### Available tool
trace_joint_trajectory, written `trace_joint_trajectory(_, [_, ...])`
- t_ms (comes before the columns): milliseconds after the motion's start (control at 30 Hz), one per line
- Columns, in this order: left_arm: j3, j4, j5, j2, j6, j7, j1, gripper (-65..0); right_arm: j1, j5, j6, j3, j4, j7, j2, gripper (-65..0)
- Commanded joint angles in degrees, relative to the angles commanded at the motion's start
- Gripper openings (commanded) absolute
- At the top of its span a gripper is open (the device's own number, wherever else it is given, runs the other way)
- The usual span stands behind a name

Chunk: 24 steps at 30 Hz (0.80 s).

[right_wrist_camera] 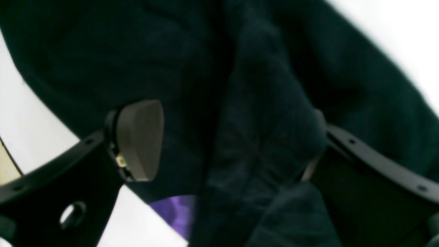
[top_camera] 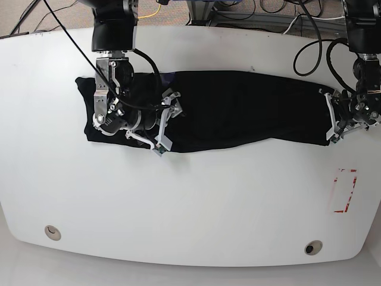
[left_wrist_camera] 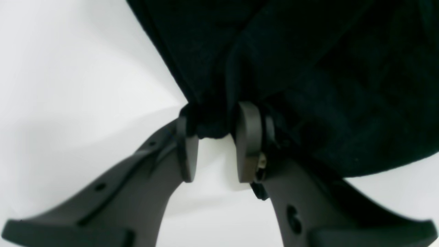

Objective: Layout the t-shirt on the table in an organized manner, then fold the t-shirt properly
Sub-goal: 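Fold the strip end with the right gripper toward the left gripper, then grasp the strip with both grippers and fold it toward the middle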

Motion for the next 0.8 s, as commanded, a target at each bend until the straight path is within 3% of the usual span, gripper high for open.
trace_joint_trajectory(167, [0.00, 0.00, -0.09, 0.00, 0.00, 0.00, -0.09, -47.9, -0.70, 0.00, 0.00, -1.14, 3.78, -4.40, -1.49, -15.5])
trace_joint_trajectory(500, [0.00, 0.00, -0.09, 0.00, 0.00, 0.00, -0.26, -47.9, -5.10, 0.00, 0.00, -16.88, 9.58, -4.79, -1.05, -15.5])
trace_joint_trajectory(800, [-0.18, 0.53, -0.18, -0.26, 0.00, 0.00, -0.44, -47.9, -7.65, 0.00, 0.00, -17.14, 15.91, -4.79, 0.18, -15.5])
